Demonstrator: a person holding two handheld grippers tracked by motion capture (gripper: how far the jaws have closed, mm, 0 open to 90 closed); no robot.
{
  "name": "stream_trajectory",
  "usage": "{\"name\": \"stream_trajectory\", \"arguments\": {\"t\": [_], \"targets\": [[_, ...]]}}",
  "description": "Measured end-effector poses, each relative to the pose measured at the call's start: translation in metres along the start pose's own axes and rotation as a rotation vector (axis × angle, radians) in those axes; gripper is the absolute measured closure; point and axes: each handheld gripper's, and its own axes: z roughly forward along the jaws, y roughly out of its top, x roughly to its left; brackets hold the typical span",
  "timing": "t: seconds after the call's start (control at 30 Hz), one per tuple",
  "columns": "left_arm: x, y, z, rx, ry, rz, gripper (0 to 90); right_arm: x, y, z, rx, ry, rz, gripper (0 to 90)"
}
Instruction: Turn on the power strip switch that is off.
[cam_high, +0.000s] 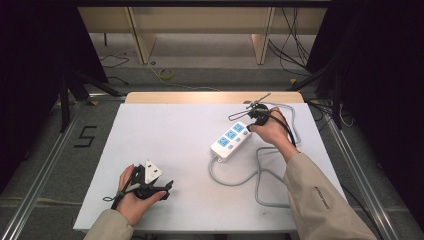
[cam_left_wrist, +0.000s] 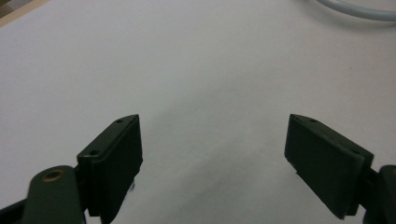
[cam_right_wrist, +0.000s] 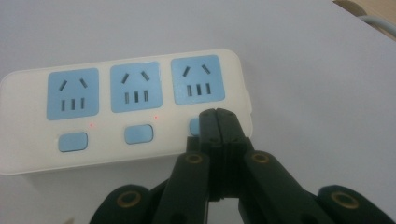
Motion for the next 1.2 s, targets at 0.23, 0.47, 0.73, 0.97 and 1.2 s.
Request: {"name": "stream_trajectory", "arguments": {"t": [0.23, 0.47, 0.73, 0.97, 1.2], "targets": [[0.000, 0.000, 0.000, -0.001, 0.000, 0.001, 19.0, -0.001, 0.002, 0.003, 0.001, 0.001, 0.001, 90.0], [0.000, 0.000, 0.000, -0.001, -0.001, 0.000, 18.9, -0.001, 0.002, 0.008, 0.013, 0.002, 0.003, 90.0], [0.000, 0.000, 0.000, -0.001, -0.001, 0.000, 19.0, -0.002, 0.003, 0.012, 0.014, 0.001, 0.015, 90.0], [0.000, 0.000, 0.000, -0.001, -0.001, 0.000, 18.9, -0.001, 0.003, 0.015, 0.023, -0.001, 0.009, 90.0], [0.000, 0.000, 0.000, -0.001, -0.001, -0.001, 19.0, 0.001, 0.005, 0.017, 0.021, -0.001, 0.006, 90.0]]}}
